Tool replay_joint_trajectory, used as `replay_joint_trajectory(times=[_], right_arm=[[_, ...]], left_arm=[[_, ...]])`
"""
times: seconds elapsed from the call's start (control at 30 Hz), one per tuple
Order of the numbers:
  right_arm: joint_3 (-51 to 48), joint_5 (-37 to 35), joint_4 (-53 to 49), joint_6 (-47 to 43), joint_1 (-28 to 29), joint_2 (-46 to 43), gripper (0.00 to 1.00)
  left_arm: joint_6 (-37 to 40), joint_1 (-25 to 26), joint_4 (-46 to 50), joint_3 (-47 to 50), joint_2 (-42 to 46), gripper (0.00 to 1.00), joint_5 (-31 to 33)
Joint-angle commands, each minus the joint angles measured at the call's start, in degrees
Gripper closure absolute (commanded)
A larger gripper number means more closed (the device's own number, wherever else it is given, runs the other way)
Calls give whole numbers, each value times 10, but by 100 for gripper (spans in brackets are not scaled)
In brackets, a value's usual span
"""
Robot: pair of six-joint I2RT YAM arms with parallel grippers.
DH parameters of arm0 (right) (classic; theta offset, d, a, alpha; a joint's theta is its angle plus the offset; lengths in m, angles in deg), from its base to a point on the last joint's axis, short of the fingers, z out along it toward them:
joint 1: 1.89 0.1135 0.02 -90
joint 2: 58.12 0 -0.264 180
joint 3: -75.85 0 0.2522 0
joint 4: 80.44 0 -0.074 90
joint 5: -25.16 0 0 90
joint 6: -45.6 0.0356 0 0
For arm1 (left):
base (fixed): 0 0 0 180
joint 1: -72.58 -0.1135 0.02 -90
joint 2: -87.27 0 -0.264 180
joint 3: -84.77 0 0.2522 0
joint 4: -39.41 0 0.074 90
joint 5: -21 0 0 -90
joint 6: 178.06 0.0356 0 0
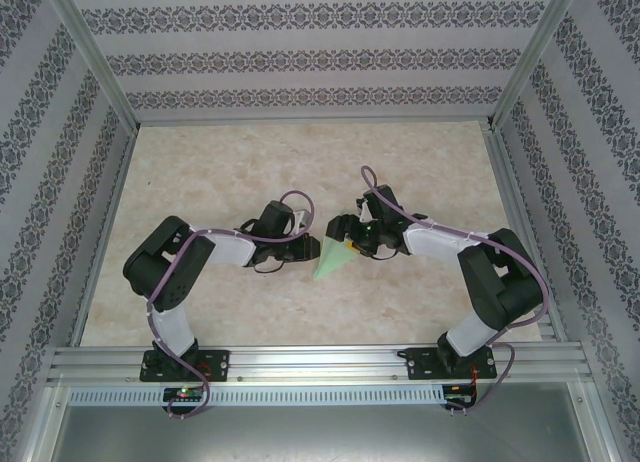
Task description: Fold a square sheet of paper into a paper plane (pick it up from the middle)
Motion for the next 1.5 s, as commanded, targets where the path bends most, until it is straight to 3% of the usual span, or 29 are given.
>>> replay_joint_trajectory(times=[0.0,0.4,0.53,0.67,0.83,0.97,1.17,1.47], right_arm=[[-12,12,39,13,5,-22,26],[-43,7,70,36,-4,-49,23],[-45,4,65,42,-8,-47,27],[-29,-2,32,37,-8,-26,41],[-7,-26,-20,35,-8,-6,72],[7,-49,-49,38,-4,5,84],[31,-85,-66,63,4,0,94],[83,-122,-133,112,8,-4,95]], left_arm=[[12,12,3,-31,-15,80,-15],[26,17,46,-47,-28,80,11],[27,18,49,-49,-28,80,11],[32,18,51,-49,-16,80,13],[47,18,45,-25,36,79,41],[62,22,36,-2,76,76,60],[92,43,26,14,102,73,76],[185,62,35,3,123,65,100]])
